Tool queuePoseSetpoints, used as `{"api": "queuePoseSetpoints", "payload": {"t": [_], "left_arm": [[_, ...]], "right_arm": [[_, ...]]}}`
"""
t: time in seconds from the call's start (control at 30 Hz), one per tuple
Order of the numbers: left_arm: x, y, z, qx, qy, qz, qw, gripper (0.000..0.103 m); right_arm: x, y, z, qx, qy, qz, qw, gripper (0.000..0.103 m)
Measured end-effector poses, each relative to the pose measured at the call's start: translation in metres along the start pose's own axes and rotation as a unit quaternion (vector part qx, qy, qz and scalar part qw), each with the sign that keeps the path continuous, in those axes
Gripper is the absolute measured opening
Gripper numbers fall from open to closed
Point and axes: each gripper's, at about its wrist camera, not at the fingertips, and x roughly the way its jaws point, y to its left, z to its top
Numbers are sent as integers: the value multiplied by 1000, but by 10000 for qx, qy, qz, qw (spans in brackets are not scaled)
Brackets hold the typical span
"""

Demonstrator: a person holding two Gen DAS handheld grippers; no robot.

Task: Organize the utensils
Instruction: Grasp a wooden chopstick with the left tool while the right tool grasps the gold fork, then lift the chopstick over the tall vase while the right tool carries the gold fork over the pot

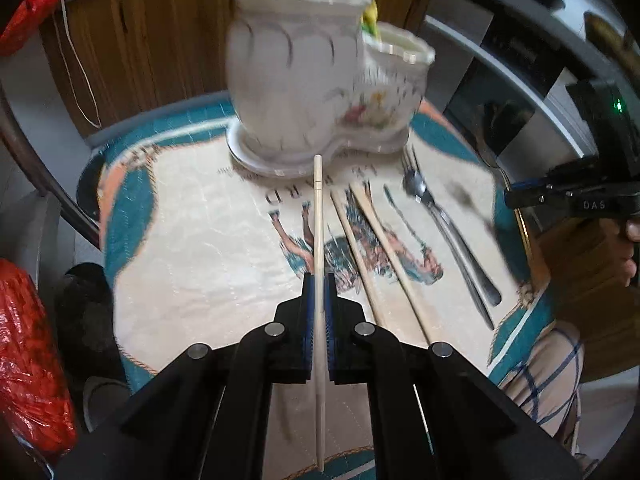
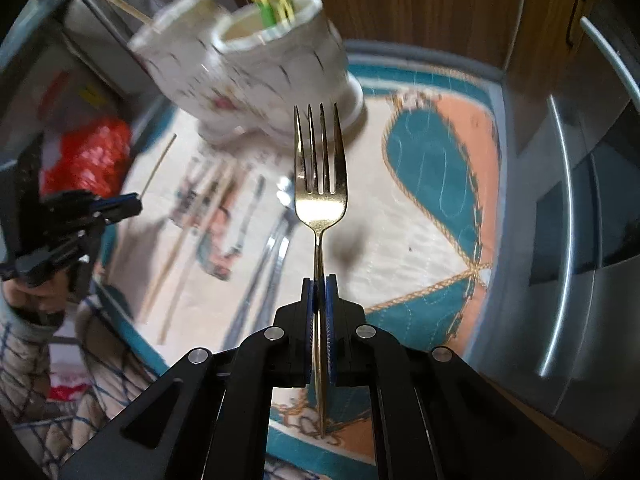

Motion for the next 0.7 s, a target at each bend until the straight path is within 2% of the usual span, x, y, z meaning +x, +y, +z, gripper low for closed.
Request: {"api": "queuePoseSetpoints", "payload": {"t": [0.23,0.5,0.7], "left_arm": [[-52,2,12,-52,-1011,-27,9949,5],[-100,12,56,-384,-2027,-98,9784,5],[-118,4,99,-401,-2668,-222,9627,5]], "right_arm": [[-30,11,8,-193,-851,-82,9962,7],[-73,26,35,-300,-1764,-20,9839,7],[-100,28,59,-351,-2216,53,9745,7]]}}
